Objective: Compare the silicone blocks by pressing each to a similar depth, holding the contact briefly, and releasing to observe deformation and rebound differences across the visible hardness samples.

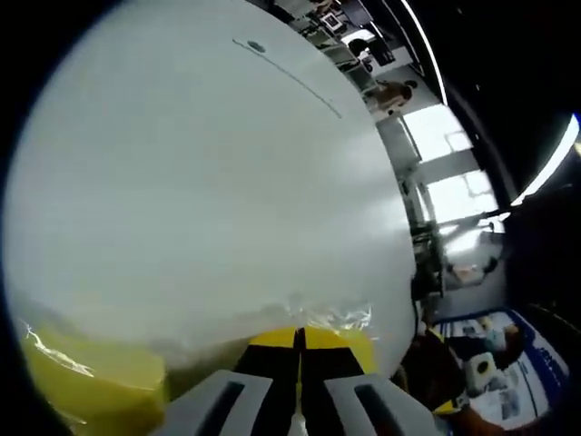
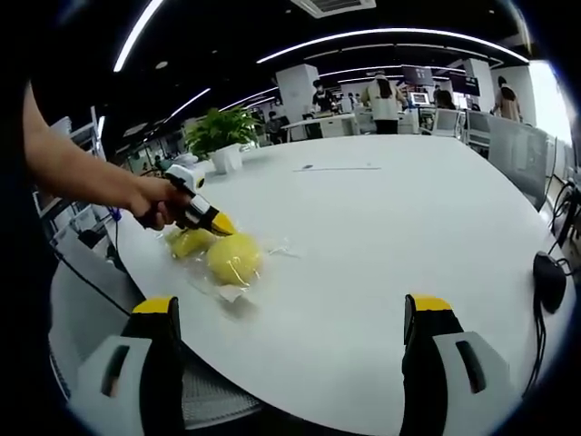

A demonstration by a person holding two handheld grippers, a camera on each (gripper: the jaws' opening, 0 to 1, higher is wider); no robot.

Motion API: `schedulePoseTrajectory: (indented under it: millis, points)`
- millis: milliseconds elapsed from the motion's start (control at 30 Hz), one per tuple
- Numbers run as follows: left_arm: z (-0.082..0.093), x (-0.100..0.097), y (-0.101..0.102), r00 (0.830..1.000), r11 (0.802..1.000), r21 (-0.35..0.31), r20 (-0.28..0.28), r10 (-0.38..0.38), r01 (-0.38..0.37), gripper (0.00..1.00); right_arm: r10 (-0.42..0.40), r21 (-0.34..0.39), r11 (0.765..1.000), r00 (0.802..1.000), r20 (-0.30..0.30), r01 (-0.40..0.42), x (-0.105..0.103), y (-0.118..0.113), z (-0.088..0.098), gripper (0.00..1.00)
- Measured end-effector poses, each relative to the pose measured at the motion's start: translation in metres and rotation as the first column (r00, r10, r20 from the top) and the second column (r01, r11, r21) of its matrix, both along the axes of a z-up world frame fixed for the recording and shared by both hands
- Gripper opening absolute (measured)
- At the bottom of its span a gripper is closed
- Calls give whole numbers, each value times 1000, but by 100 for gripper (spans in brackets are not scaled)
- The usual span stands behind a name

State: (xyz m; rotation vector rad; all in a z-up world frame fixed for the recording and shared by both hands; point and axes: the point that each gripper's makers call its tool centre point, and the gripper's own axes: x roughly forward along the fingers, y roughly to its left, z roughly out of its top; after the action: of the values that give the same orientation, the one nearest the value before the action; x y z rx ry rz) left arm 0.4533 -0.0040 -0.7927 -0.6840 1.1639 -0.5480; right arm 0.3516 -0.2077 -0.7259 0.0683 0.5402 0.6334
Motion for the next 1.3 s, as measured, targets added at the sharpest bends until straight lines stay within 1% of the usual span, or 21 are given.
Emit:
schedulePoseTrajectory:
  millis: [100, 167, 200, 233, 267, 300, 333, 367, 400, 433, 500, 600, 667, 733, 833, 867, 933, 967, 1133, 1267, 1300]
  points:
    - [3, -1, 0, 1000, 1000, -21, -13, 11, -12, 0, 4, 0, 1000, 1000, 1, -4, 1, 1, 1, 96]
    - [5, -1, -1, 1000, 1000, -28, -5, 3, -3, 0, 6, -1, 1000, 1000, 1, -6, 1, 1, 2, 96]
    - [8, -2, -3, 1000, 999, -43, 2, -5, 6, 0, 5, -2, 1000, 1000, 2, -5, 1, 1, 2, 96]
    - [13, -5, -8, 999, 996, -77, 15, -38, 39, 0, 5, -3, 1000, 1000, 3, -5, 1, 0, 2, 96]
    - [12, -6, -8, 998, 997, -55, 25, -51, 53, 0, 4, -3, 1000, 1000, 2, -4, 2, 0, 2, 96]
    - [8, -5, -2, 990, 995, 45, 102, -94, 90, 0, 4, -2, 1000, 1000, 1, -4, 2, 0, 2, 96]
    - [11, 1, -5, 978, 993, 51, 175, -109, 102, 0, 4, -2, 1000, 1000, 2, -4, 2, 0, 2, 96]
    - [14, -3, -8, 984, 995, 11, 153, -96, 96, 0, 3, -2, 1000, 1000, 3, -3, 2, 0, 3, 96]
    - [13, -4, -7, 989, 997, 1, 127, -80, 80, 0, 4, -1, 1000, 1000, 4, -4, 2, 1, 4, 96]
    - [13, -6, -8, 989, 996, 6, 124, -86, 86, 0, 4, 1, 1000, 1000, 4, -4, 2, 1, 4, 96]
    - [15, -7, -9, 976, 991, 24, 171, -132, 129, 0, 8, 0, 1000, 1000, 7, -8, 2, 3, 4, 96]
    - [22, -8, -12, 976, 992, 8, 175, -128, 129, 0, 8, 1, 1000, 1000, 6, -8, 1, 4, 5, 96]
    - [26, -7, -15, 982, 993, -20, 157, -108, 113, 0, 8, 2, 1000, 1000, 7, -8, 1, 4, 4, 96]
    - [30, -7, -17, 978, 993, -27, 176, -111, 117, 0, 9, 3, 1000, 1000, 7, -9, 0, 4, 4, 96]
    - [35, -7, -20, 978, 992, -46, 181, -106, 116, 0, 10, 3, 1000, 1000, 9, -10, 0, 5, 5, 96]
    - [40, -8, -23, 975, 990, -63, 192, -110, 124, 0, 10, 3, 1000, 1000, 10, -10, 0, 4, 5, 96]
    - [47, -10, -24, 965, 988, -54, 229, -126, 142, 0, 12, 2, 1000, 1000, 11, -12, -1, 4, 5, 96]
    - [48, -10, -24, 966, 988, -56, 226, -126, 142, 0, 12, 1, 1000, 1000, 12, -12, -1, 4, 5, 96]
    - [58, -11, -26, 948, 982, -67, 280, -153, 178, 0, 15, 0, 1000, 1000, 12, -15, -2, 4, 5, 96]
    - [66, -12, -29, 926, 977, -39, 331, -184, 208, 0, 19, 0, 1000, 1000, 12, -19, -2, 5, 4, 96]
    - [69, -11, -29, 916, 976, -26, 350, -196, 218, 0, 21, 0, 1000, 1000, 12, -21, -2, 6, 4, 96]
